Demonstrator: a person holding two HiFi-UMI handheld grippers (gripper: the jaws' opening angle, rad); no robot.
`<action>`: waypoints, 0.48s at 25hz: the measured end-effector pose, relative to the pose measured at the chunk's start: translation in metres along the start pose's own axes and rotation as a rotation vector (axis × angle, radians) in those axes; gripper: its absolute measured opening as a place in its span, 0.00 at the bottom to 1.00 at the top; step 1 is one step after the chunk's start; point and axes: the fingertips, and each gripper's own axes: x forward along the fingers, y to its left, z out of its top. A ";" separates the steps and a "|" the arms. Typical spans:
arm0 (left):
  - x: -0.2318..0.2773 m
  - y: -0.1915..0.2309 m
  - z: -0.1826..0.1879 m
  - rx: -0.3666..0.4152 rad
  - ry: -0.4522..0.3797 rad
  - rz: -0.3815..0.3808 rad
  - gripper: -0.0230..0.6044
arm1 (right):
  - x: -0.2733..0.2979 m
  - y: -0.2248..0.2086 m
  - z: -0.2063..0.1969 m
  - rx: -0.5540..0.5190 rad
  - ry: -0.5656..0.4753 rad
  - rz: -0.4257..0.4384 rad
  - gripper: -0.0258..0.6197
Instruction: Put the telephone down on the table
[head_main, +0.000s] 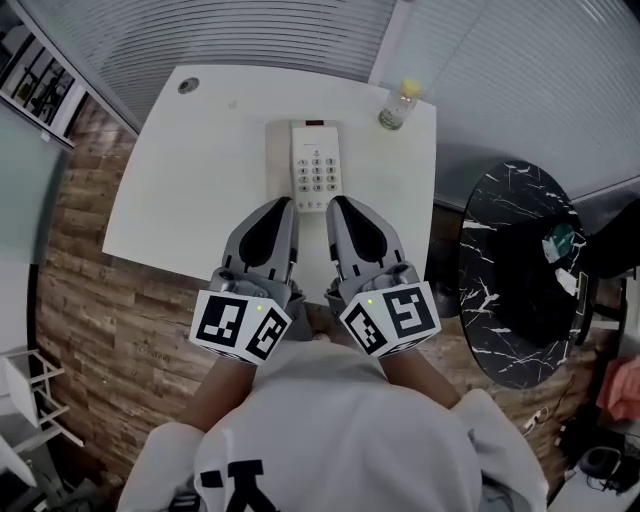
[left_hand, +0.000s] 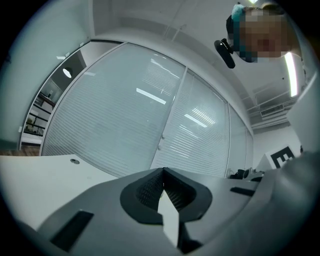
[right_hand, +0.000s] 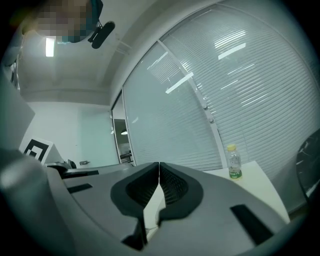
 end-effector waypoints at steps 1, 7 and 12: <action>-0.007 -0.008 -0.003 0.005 0.000 0.007 0.04 | -0.012 0.002 0.000 -0.003 -0.001 0.005 0.08; -0.046 -0.051 -0.015 0.012 -0.003 0.030 0.04 | -0.068 0.015 0.004 -0.047 -0.017 0.037 0.08; -0.071 -0.081 -0.019 0.017 -0.013 0.034 0.04 | -0.097 0.027 0.004 -0.023 -0.006 0.078 0.08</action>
